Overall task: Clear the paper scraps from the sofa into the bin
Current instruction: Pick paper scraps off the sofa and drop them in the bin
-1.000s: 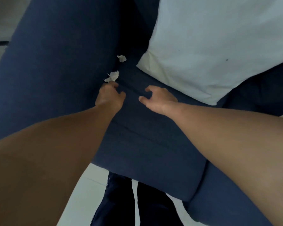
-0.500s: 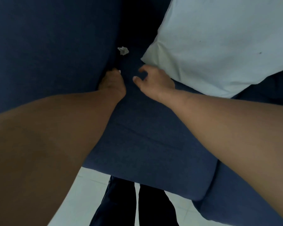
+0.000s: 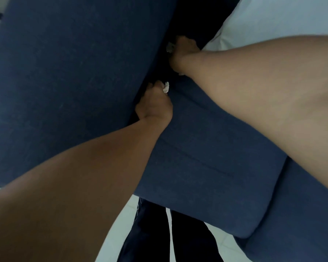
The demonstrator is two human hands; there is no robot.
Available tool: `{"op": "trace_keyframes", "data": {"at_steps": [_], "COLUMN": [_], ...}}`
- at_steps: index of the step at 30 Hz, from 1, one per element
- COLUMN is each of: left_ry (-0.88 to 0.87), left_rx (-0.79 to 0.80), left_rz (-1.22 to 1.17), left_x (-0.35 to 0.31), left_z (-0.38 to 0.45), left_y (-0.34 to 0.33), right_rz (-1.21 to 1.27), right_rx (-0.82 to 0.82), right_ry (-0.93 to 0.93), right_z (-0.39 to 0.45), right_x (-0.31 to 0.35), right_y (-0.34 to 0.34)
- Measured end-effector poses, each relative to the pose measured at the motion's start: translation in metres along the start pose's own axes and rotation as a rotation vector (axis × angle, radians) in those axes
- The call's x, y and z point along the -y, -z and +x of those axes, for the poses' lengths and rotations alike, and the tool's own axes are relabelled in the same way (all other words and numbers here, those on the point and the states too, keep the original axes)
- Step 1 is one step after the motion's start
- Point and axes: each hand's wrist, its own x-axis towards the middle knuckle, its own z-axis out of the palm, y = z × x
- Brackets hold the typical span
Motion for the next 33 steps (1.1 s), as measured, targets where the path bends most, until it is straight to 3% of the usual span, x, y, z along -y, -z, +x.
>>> {"op": "trace_keyframes", "data": {"at_steps": [11,20,27,33], "left_ry": [-0.014,-0.015,0.037,0.103], "left_rx": [0.01,0.013,-0.04,0.015], "left_rz": [0.01,0.032,0.054,-0.103], "left_x": [-0.002,-0.028,-0.022,0.019], "left_z": [-0.011,-0.055,-0.106,-0.159], "left_y": [0.015,0.033,0.017,0.01], "right_rz": [0.136,-0.021,-0.101,-0.257], "right_rx": [-0.09,-0.117,-0.131,-0.059], "right_ry": [0.076,0.034,0.12,0.257], "right_z": [-0.063,-0.13,-0.175,-0.221], "right_x": [-0.035,-0.072,-0.088,-0.092], "right_y": [0.008,0.023,0.02,-0.003]}}
